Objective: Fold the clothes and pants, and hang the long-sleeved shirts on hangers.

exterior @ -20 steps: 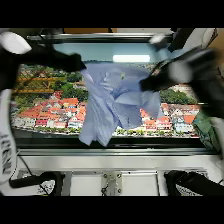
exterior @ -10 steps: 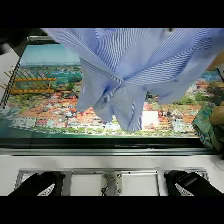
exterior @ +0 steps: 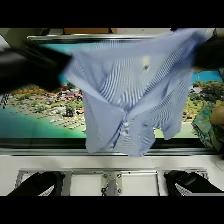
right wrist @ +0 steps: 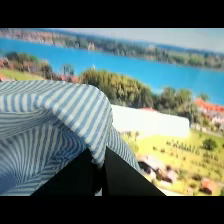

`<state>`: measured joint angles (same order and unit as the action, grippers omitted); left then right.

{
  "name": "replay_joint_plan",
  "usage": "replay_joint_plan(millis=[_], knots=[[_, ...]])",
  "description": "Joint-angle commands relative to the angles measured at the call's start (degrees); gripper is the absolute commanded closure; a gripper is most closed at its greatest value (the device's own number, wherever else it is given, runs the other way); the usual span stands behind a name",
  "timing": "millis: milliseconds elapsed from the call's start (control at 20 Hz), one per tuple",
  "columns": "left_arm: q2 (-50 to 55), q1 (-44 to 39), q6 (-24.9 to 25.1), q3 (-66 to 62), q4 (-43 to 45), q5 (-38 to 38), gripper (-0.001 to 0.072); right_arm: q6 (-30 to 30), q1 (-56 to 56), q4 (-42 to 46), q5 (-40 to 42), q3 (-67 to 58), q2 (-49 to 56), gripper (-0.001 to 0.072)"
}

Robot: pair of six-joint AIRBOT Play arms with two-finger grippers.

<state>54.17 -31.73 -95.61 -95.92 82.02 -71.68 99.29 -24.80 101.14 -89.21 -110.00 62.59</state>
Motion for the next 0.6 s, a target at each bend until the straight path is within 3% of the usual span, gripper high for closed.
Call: replay_joint_plan(millis=[0, 250, 450, 550], knots=[[4.2, -0.1, -3.4, 10.7, 6.5, -12.5, 0.0694, -2.1, 0.0, -3.7, -9.6, 11.4, 2.7, 0.0694], [8.6, -0.1, -5.9, 29.6, 5.8, -5.8, 0.0694, 0.5, 0.0, -11.4, -9.2, 27.8, 1.3, 0.0694], [13.3, -0.1, -3.8, 31.6, -2.8, 0.4, 0.0694, 2.1, 0.0, -11.4, -4.7, 29.6, 1.5, 0.0693], [12.6, 0.3, -3.7, 30.6, -2.6, 1.2, 0.0693, 2.1, 0.0, -11.4, -4.4, 29.6, 1.5, 0.0693]])
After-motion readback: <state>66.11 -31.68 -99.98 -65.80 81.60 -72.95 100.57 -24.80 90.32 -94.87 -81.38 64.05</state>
